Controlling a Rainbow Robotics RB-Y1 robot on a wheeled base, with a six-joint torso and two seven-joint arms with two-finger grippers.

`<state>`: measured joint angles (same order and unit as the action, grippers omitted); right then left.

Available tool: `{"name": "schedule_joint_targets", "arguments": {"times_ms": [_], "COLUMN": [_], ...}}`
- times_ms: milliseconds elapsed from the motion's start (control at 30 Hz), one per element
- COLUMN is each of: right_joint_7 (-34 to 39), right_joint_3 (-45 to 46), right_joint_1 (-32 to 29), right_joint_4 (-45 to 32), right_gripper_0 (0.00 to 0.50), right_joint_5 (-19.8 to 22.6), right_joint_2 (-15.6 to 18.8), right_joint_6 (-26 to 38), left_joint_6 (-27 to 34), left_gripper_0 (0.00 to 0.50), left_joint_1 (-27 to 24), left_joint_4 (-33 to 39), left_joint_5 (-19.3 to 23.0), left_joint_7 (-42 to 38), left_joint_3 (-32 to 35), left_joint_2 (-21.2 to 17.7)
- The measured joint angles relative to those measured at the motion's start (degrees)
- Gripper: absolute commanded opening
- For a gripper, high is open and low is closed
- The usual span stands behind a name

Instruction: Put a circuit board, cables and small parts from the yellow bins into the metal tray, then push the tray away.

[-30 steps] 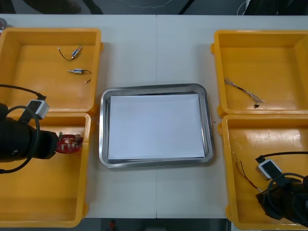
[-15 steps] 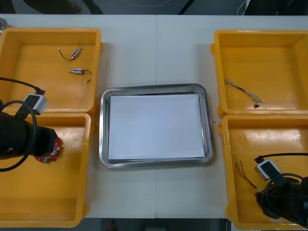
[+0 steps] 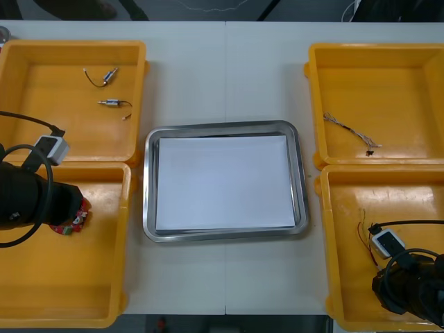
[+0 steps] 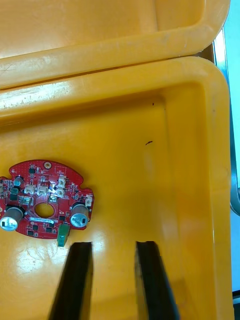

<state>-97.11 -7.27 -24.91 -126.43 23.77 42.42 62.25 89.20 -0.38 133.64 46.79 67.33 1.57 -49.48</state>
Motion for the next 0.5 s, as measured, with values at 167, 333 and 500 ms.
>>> {"name": "schedule_joint_targets", "arguments": {"times_ms": [167,333,500], "right_joint_7": [0.00,0.00,0.00], "right_joint_3": [1.35,5.46,11.53], "right_joint_1": [1.09,3.13,5.28], "right_joint_4": [-1.19,-5.28,-10.23], "right_gripper_0": [0.000,0.000,0.000], "right_joint_5": [0.01,2.09,7.94], "right_joint_2": [0.03,0.04,0.04], "right_joint_6": [4.59,12.99,21.23], "left_joint_6": [0.00,-0.01,-3.29], "left_gripper_0": [0.500,0.500,0.500], "left_joint_1": [0.00,0.00,0.29], "left_joint_4": [0.00,-0.08,-2.31], "left_joint_5": [-0.02,-0.15,-0.22], "left_joint_7": [0.00,0.01,0.08], "left_joint_3": [0.01,0.01,0.01], "left_joint_2": [0.00,0.00,0.00]}}
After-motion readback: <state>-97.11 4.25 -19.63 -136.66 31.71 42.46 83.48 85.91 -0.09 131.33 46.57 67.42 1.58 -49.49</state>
